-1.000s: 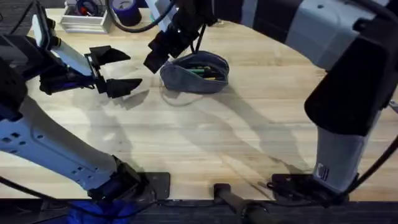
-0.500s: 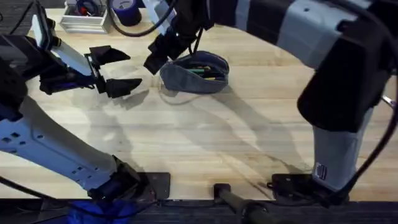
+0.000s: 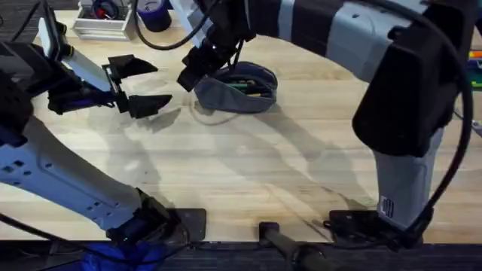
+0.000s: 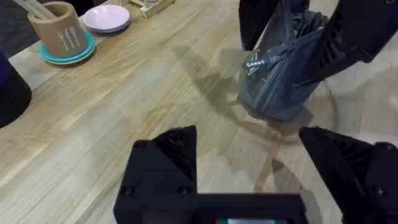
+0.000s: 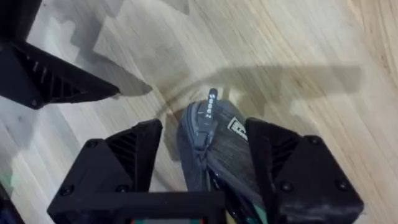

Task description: Unzip the bag, pick up the pens from the table one at a time and place them inside, then zip the bag closed.

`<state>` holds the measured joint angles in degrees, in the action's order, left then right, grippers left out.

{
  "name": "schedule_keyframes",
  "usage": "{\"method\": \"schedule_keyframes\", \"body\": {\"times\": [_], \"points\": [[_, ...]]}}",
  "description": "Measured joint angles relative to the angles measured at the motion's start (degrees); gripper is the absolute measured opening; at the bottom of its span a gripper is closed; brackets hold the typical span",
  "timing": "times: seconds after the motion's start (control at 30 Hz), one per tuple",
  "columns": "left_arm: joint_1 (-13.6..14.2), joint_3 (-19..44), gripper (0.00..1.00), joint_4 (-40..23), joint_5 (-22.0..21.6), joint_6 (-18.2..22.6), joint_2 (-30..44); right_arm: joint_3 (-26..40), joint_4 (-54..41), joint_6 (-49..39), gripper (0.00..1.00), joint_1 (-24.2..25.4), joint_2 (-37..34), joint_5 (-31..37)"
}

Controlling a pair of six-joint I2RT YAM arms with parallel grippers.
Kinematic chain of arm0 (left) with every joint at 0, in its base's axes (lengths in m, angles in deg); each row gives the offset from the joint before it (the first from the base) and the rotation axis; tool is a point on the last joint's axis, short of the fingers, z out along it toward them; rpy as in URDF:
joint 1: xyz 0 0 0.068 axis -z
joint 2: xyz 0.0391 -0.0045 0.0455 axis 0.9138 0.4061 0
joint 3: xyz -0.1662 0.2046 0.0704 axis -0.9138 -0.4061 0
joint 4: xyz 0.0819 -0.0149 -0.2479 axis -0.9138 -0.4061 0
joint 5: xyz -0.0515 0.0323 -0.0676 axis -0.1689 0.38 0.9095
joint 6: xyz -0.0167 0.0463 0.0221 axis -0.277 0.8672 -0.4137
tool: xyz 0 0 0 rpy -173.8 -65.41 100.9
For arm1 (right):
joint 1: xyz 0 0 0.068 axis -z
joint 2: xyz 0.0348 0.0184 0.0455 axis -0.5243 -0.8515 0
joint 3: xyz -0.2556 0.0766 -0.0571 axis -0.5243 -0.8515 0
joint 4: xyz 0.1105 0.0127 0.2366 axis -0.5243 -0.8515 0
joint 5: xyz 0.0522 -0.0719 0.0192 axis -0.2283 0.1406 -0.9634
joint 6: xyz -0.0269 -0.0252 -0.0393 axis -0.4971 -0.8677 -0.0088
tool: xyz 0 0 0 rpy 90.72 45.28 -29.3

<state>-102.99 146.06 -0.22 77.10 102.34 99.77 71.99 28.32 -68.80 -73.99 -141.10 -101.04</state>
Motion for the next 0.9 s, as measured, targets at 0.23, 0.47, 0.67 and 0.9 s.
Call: {"method": "schedule_keyframes", "body": {"times": [0.23,0.47,0.67,0.9], "points": [[0.0,0.0,0.994,0.0,0.5,0.0,0.0,0.0,0.6,0.0,0.706,0.0,0.0,0.0],[0.0,0.0,0.994,0.1,0.8,0.0,0.0,0.0,-0.3,0.7,0.569,0.0,0.0,0.0],[0.0,0.0,0.994,0.1,0.8,0.0,0.0,0.0,-0.2,0.9,0.46,0.0,0.0,0.0],[0.0,0.0,0.993,0.1,0.8,0.0,0.0,0.0,0.6,0.9,0.366,0.0,0.0,0.0]]}}
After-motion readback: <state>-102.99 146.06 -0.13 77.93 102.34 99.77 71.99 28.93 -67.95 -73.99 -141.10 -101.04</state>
